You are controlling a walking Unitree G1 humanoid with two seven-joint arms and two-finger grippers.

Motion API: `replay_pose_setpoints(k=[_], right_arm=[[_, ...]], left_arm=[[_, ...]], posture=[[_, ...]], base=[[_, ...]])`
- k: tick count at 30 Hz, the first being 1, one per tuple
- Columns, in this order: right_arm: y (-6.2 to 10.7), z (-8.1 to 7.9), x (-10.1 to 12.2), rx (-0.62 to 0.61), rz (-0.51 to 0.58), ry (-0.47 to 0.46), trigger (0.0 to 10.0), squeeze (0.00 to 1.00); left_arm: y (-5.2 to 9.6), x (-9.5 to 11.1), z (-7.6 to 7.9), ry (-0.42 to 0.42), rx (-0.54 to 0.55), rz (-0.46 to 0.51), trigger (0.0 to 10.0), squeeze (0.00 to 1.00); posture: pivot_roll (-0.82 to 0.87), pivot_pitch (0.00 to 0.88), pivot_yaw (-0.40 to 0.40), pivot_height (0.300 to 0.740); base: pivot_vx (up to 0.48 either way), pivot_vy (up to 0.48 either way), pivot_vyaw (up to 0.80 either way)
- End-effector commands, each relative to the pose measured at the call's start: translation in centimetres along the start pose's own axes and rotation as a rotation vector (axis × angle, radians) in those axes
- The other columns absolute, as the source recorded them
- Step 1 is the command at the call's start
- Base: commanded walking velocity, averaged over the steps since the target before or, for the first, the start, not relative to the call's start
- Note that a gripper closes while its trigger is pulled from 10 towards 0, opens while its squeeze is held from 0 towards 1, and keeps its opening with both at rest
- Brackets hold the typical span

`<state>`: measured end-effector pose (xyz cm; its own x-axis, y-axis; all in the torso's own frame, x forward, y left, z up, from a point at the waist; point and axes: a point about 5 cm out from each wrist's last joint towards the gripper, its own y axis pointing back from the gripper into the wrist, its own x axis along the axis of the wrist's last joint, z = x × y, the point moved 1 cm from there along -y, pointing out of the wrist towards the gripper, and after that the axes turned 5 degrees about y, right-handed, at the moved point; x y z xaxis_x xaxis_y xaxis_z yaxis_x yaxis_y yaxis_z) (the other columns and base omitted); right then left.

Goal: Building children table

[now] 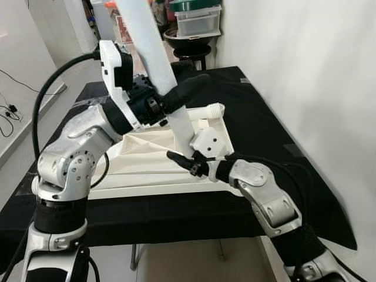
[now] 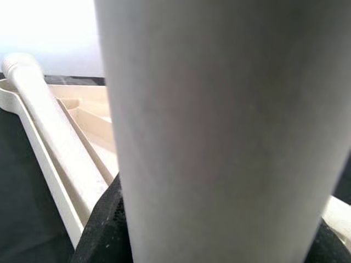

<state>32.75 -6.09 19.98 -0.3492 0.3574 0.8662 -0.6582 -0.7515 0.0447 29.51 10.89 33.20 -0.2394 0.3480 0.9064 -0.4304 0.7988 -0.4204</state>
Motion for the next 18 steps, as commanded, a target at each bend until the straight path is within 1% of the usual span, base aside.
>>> replay_pose_setpoints(k=[1, 2, 6, 7, 8, 9, 10, 11, 12, 13, 14, 15, 16, 17, 18], right_arm=[[-0.6, -0.5, -0.1, 0.021, -0.02, 0.022, 10.0, 0.0], [-0.6, -0.3, -0.3, -0.003, -0.032, 0.011, 10.0, 0.0], [-0.6, -0.1, -0.5, -0.018, -0.038, 0.001, 10.0, 0.0], [-0.6, 0.0, -0.6, -0.026, -0.038, -0.012, 10.0, 0.61], [-0.6, 0.0, -0.6, -0.026, -0.038, -0.012, 10.0, 0.61], [-0.4, 0.1, -0.3, -0.013, -0.003, -0.048, 10.0, 0.61], [-0.3, -0.2, 0.0, 0.05, 0.033, -0.107, 10.0, 1.0], [-0.3, -0.2, 0.0, 0.05, 0.033, -0.107, 10.0, 1.0], [-0.1, -0.5, 0.4, 0.117, 0.063, -0.136, 10.0, 1.0], [-0.1, -0.5, 0.4, 0.117, 0.063, -0.136, 10.0, 1.0], [0.1, -0.7, 0.7, 0.201, 0.081, -0.149, 10.0, 1.0], [0.1, -0.7, 0.7, 0.201, 0.081, -0.149, 10.0, 1.0], [0.2, -0.8, 0.8, 0.253, 0.086, -0.151, 10.0, 1.0], [0.2, -0.8, 0.8, 0.253, 0.086, -0.151, 10.0, 1.0], [0.3, -1.1, 0.9, 0.315, 0.083, -0.155, 10.0, 1.0]], left_arm=[[-0.2, -0.1, 0.5, 0.003, -0.017, 0.006, 0.0, 0.0], [0.0, -0.2, 0.6, 0.009, -0.022, 0.007, 0.0, 0.0], [0.1, -0.2, 0.8, 0.019, -0.04, 0.006, 0.0, 0.0], [0.2, -0.1, 1.0, 0.026, -0.068, 0.006, 0.0, 0.0], [0.2, -0.1, 1.0, 0.026, -0.068, 0.006, 0.0, 0.0], [0.5, -0.1, 1.5, 0.037, -0.129, -0.01, 0.0, 0.0], [0.9, -0.2, 2.2, 0.04, -0.222, -0.053, 0.0, 0.0], [0.9, -0.2, 2.2, 0.04, -0.222, -0.053, 0.0, 0.0], [1.3, -0.3, 2.7, 0.041, -0.297, -0.096, 0.0, 0.0], [1.3, -0.3, 2.7, 0.041, -0.297, -0.096, 0.0, 0.0], [2.0, -0.3, 3.6, 0.062, -0.438, -0.166, 0.0, 0.0], [2.0, -0.3, 3.6, 0.062, -0.438, -0.166, 0.0, 0.0], [2.5, -0.3, 4.1, 0.081, -0.527, -0.21, 0.0, 0.0], [2.5, -0.3, 4.1, 0.081, -0.527, -0.21, 0.0, 0.0], [2.9, -0.2, 4.7, 0.106, -0.627, -0.254, 0.0, 0.0]], posture=[[-0.07, 0.0, 0.053, 0.74], [-0.07, 0.0, 0.053, 0.74], [-0.07, 0.0, 0.051, 0.74], [-0.07, 0.0, 0.053, 0.74], [-0.07, 0.0, 0.053, 0.74], [-0.07, 0.0, 0.049, 0.74], [-0.07, 0.0, 0.047, 0.74], [-0.07, 0.0, 0.047, 0.74], [-0.07, 0.0, 0.047, 0.74], [-0.07, 0.0, 0.047, 0.74], [-0.08, 0.0, 0.043, 0.74], [-0.08, 0.0, 0.043, 0.74], [-0.08, 0.0, 0.043, 0.74], [-0.08, 0.0, 0.043, 0.74], [-0.08, 0.0, 0.041, 0.74]], base=[[0.0, 0.0, 0.0], [0.0, 0.0, 0.0], [0.0, 0.0, 0.0], [0.0, 0.0, 0.0], [0.0, 0.0, 0.0], [0.0, 0.0, 0.0], [0.0, 0.0, 0.0], [0.0, 0.0, 0.0], [0.0, 0.0, 0.0], [0.0, 0.0, 0.0], [0.0, 0.0, 0.0], [0.0, 0.0, 0.0], [0.0, 0.0, 0.0], [0.0, 0.0, 0.0], [0.0, 0.0, 0.0]])
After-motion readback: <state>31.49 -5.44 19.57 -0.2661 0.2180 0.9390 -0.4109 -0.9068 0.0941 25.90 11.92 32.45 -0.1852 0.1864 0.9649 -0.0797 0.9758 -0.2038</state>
